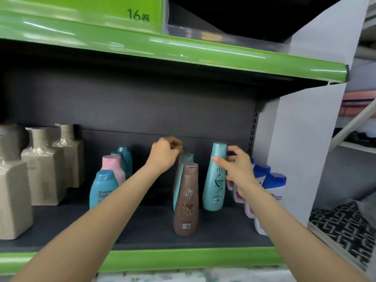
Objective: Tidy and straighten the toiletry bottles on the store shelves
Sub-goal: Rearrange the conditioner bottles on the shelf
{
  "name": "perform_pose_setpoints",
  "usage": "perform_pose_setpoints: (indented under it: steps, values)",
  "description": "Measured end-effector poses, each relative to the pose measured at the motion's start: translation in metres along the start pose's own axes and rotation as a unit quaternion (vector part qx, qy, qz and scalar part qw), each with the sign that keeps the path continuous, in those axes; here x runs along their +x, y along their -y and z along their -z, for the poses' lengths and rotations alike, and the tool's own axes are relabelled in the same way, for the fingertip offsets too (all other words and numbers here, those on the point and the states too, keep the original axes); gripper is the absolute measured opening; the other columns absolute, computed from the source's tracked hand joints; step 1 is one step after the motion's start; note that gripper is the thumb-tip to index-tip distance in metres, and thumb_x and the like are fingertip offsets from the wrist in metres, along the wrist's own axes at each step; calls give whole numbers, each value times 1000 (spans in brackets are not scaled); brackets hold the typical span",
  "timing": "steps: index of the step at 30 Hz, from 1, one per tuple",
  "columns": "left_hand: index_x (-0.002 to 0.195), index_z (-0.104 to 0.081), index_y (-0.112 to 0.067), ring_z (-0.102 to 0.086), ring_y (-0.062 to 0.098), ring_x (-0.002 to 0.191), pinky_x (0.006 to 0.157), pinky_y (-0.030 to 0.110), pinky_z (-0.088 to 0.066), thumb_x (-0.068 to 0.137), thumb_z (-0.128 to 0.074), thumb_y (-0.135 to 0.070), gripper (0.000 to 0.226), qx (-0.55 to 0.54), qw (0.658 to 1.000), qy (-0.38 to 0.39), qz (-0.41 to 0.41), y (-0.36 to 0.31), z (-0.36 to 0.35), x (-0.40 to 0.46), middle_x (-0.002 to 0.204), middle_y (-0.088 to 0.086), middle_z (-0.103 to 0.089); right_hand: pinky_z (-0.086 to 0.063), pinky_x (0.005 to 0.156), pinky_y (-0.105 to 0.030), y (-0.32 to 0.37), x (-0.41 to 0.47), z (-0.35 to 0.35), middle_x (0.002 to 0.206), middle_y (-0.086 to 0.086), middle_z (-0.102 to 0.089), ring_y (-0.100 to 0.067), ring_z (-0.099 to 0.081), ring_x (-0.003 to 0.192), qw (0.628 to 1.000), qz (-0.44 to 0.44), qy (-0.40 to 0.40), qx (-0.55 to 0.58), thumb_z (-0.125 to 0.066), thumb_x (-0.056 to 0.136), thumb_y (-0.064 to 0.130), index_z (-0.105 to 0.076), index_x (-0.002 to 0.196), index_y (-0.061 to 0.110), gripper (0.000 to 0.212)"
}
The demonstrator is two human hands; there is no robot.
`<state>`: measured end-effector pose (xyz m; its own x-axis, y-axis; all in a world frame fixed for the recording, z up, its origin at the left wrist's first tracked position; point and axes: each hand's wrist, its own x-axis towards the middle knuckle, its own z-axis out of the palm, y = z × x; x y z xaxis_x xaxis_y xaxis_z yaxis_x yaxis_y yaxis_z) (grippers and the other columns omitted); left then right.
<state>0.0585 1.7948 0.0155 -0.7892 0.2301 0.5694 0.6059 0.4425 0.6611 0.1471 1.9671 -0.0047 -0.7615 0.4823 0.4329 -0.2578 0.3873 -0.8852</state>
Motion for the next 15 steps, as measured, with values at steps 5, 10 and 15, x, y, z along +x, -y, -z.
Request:
perform_pose_setpoints:
  steps: [5, 10, 15]
  values:
    - [119, -62, -12, -56, 24, 112, 81, 14, -32, 97, -44, -11, 28, 79, 995, 44, 43, 13, -17, 34, 118, 8, -64, -53, 75, -42, -39, 56, -30, 96, -14, -67, -29, -65, 89, 1000, -27, 10, 1, -76, 77, 14, -54, 97, 12, 30]
    - [120, -62, -15, -55, 21, 116, 90, 17, -34, 97, -48, -16, 28, 115, 990, 84, 10, 29, -22, 47, 122, 4, -63, -52, 82, -46, -66, 90, -50, 98, -10, -69, -30, -65, 92, 996, -10, -7, -86, -80, 72, 24, -57, 95, 14, 34]
    - [115, -65, -17, -58, 15, 112, 85, 8, -33, 94, -50, -10, 27, 106, 987, 117, -31, 39, -28, 54, 117, 0, -66, -50, 82, -34, -81, 101, -59, 95, -5, -66, -25, -64, 93, 995, 14, -4, -100, -77, 76, 26, -59, 106, 13, 36]
